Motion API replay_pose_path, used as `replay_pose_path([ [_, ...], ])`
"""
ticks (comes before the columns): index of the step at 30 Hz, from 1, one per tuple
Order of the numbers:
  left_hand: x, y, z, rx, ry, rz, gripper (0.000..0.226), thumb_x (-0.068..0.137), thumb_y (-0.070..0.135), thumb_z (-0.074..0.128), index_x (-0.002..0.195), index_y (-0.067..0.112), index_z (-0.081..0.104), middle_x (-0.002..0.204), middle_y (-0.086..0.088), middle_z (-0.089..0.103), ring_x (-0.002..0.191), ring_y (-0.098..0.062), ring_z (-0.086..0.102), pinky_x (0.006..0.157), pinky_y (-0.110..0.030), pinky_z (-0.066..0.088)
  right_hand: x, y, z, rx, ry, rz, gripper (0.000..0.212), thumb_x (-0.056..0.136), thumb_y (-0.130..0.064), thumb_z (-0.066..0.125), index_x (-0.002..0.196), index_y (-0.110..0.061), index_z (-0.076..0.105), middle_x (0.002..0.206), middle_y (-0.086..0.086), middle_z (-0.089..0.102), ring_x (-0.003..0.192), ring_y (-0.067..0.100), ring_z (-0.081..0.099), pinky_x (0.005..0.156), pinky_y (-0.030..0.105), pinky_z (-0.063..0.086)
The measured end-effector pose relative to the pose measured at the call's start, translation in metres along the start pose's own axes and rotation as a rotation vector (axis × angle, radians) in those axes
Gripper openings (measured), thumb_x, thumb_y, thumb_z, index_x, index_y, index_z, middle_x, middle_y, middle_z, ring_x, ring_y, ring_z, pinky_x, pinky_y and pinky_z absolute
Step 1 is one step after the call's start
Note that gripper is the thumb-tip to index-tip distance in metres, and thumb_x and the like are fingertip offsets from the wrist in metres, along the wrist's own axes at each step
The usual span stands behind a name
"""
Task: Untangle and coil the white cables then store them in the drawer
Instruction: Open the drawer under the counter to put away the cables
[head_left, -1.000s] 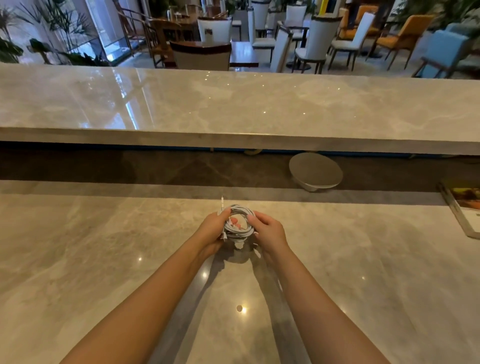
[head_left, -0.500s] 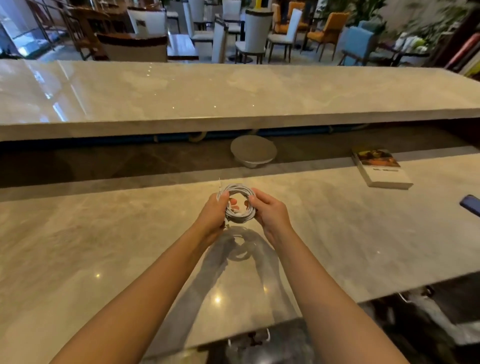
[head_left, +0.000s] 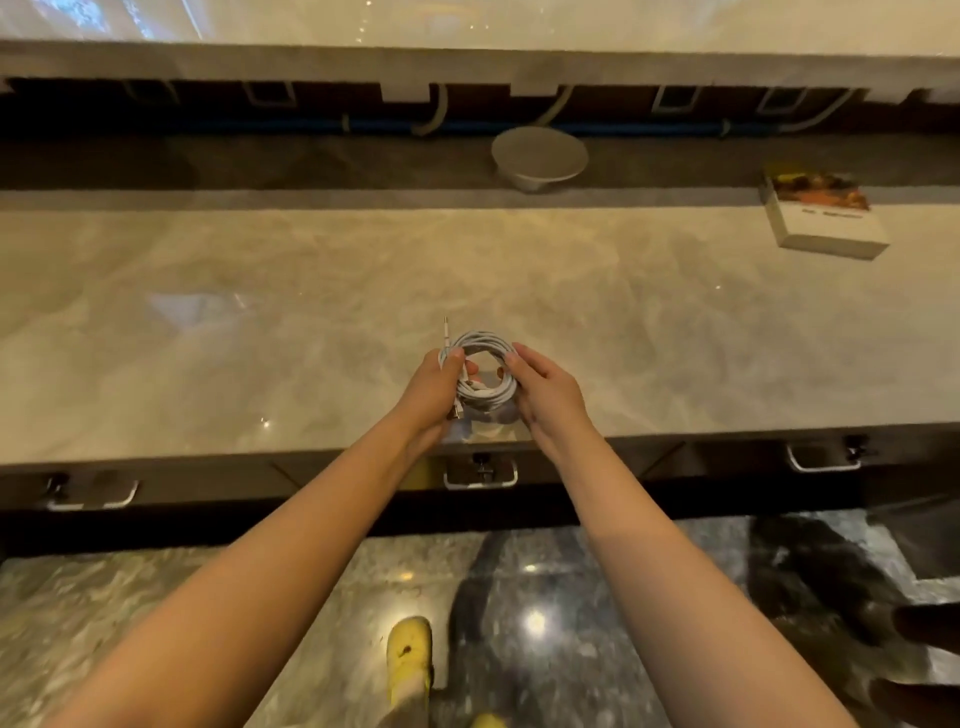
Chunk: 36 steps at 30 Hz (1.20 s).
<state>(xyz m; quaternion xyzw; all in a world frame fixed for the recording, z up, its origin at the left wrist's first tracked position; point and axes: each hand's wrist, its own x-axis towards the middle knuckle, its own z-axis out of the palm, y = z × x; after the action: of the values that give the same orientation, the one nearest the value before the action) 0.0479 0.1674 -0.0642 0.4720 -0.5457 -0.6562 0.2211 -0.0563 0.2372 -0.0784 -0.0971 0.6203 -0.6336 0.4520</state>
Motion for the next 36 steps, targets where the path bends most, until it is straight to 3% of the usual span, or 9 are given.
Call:
replay_pose_path([
  [3, -0.006, -0.008, -0.009, 0.027, 0.019, 0.006, 0.029, 0.101, 0.029, 0.034, 0.090, 0.011, 0.054, 0.091, -0.014, 0.058, 0.086, -0.027, 0.055, 0.078, -0.038, 0.044, -0.021, 0.011, -0.006, -0.160, 0.003, -0.071, 0.040, 0.095, -0.027, 0.051, 0.129, -0.007, 0.053, 0.127, 0.006, 0.059, 0.113, 0.017, 0.058, 0.102, 0.035, 0.045],
  [8, 0.000, -0.021, -0.028, -0.002, 0.031, -0.014, 0.030, 0.101, 0.029, 0.033, 0.083, 0.017, 0.055, 0.089, -0.010, 0.060, 0.087, -0.026, 0.056, 0.067, -0.036, 0.046, -0.082, 0.082, -0.045, -0.804, 0.077, -0.621, 0.027, 0.094, -0.025, 0.046, 0.112, -0.011, 0.061, 0.107, -0.001, 0.060, 0.103, 0.002, 0.048, 0.092, 0.004, 0.031],
  [13, 0.011, -0.034, -0.030, -0.030, 0.001, 0.000, 0.019, 0.100, 0.031, 0.037, 0.095, 0.019, 0.051, 0.091, -0.003, 0.059, 0.089, -0.023, 0.056, 0.072, -0.039, 0.047, -0.048, 0.147, -0.073, -1.314, -0.125, -0.550, 0.044, 0.092, -0.026, 0.052, 0.130, -0.004, 0.050, 0.133, 0.012, 0.050, 0.127, 0.026, 0.044, 0.109, 0.035, 0.032],
  [17, 0.015, -0.041, -0.030, -0.086, 0.007, 0.002, 0.018, 0.101, 0.028, 0.036, 0.095, 0.020, 0.052, 0.090, -0.003, 0.060, 0.091, -0.022, 0.056, 0.093, -0.041, 0.045, -0.026, 0.161, -0.067, -1.554, -0.236, -0.702, 0.045, 0.084, -0.019, 0.065, 0.124, 0.000, 0.055, 0.121, 0.017, 0.059, 0.117, 0.035, 0.055, 0.104, 0.042, 0.039],
  [21, 0.013, -0.041, -0.029, -0.128, 0.007, 0.014, 0.017, 0.101, 0.025, 0.035, 0.095, 0.019, 0.050, 0.095, -0.008, 0.060, 0.088, -0.020, 0.058, 0.093, -0.039, 0.046, -0.021, 0.177, -0.060, -1.696, -0.176, -0.836, 0.066, 0.070, -0.026, 0.076, 0.126, 0.000, 0.053, 0.116, 0.016, 0.061, 0.109, 0.034, 0.059, 0.105, 0.044, 0.035],
  [26, 0.007, -0.039, -0.029, -0.145, 0.000, 0.010, 0.016, 0.101, 0.026, 0.034, 0.103, 0.017, 0.047, 0.088, -0.002, 0.058, 0.077, -0.015, 0.055, 0.067, -0.031, 0.046, -0.024, 0.185, -0.059, -1.669, -0.131, -0.821, 0.068, 0.070, -0.021, 0.077, 0.128, 0.002, 0.050, 0.119, 0.019, 0.058, 0.116, 0.036, 0.055, 0.103, 0.045, 0.039],
  [31, 0.004, -0.036, -0.027, -0.152, 0.010, -0.012, 0.017, 0.102, 0.026, 0.033, 0.107, 0.015, 0.046, 0.088, -0.001, 0.057, 0.077, -0.015, 0.055, 0.058, -0.029, 0.043, -0.034, 0.194, -0.060, -1.597, -0.140, -0.801, 0.059, 0.076, -0.018, 0.071, 0.128, 0.002, 0.050, 0.122, 0.020, 0.056, 0.118, 0.036, 0.052, 0.106, 0.045, 0.035],
  [34, 0.005, -0.037, -0.027, -0.159, 0.022, -0.023, 0.016, 0.101, 0.026, 0.033, 0.102, 0.018, 0.047, 0.087, -0.001, 0.058, 0.084, -0.019, 0.055, 0.066, -0.031, 0.044, -0.052, 0.197, -0.068, -1.152, -0.150, -0.674, 0.042, 0.088, -0.013, 0.057, 0.128, -0.002, 0.050, 0.130, 0.015, 0.047, 0.126, 0.025, 0.039, 0.111, 0.028, 0.027],
  [36, 0.004, -0.036, -0.026, -0.168, 0.022, -0.029, 0.018, 0.102, 0.026, 0.033, 0.108, 0.016, 0.046, 0.086, -0.001, 0.058, 0.086, -0.020, 0.055, 0.065, -0.032, 0.044, -0.064, 0.195, -0.065, -0.691, 0.056, -0.509, 0.028, 0.089, -0.008, 0.055, 0.118, -0.006, 0.055, 0.122, 0.010, 0.047, 0.116, 0.018, 0.045, 0.102, 0.014, 0.032],
])
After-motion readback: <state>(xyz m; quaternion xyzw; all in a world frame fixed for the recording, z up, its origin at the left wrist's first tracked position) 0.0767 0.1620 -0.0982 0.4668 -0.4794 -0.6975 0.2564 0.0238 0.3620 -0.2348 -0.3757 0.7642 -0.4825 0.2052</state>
